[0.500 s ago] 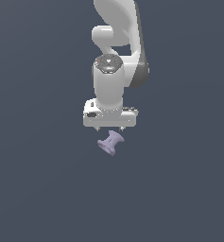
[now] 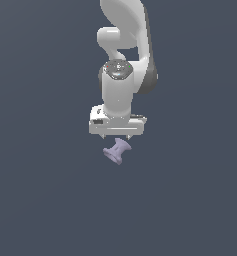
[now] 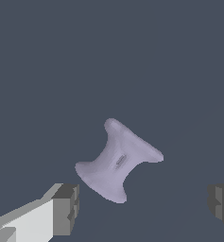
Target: Pick up the object and move it to a goal position.
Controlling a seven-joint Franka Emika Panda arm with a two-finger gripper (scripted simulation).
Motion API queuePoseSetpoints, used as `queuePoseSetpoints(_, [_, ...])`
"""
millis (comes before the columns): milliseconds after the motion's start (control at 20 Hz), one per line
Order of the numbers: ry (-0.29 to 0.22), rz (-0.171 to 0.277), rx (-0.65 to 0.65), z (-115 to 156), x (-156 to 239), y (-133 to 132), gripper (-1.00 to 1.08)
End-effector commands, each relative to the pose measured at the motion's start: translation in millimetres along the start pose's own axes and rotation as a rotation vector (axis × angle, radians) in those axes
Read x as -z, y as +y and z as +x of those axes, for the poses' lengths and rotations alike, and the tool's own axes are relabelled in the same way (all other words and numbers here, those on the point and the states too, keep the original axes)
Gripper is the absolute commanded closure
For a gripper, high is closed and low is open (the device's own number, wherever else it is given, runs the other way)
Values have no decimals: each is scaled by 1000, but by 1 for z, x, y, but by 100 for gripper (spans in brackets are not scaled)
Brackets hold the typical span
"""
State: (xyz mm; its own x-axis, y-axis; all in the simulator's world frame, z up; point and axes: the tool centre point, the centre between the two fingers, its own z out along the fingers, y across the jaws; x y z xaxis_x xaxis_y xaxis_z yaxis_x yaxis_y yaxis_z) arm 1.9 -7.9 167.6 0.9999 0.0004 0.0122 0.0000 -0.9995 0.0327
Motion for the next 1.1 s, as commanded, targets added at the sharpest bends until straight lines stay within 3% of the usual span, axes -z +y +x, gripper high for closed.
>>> queuePoseSetpoints(0, [0, -22, 4, -2, -5, 0, -100])
queuePoseSetpoints(450, [15, -152, 35, -14, -30, -1, -100])
queuePoseSetpoints(1050, [73, -326, 130, -39, -68, -12, -100])
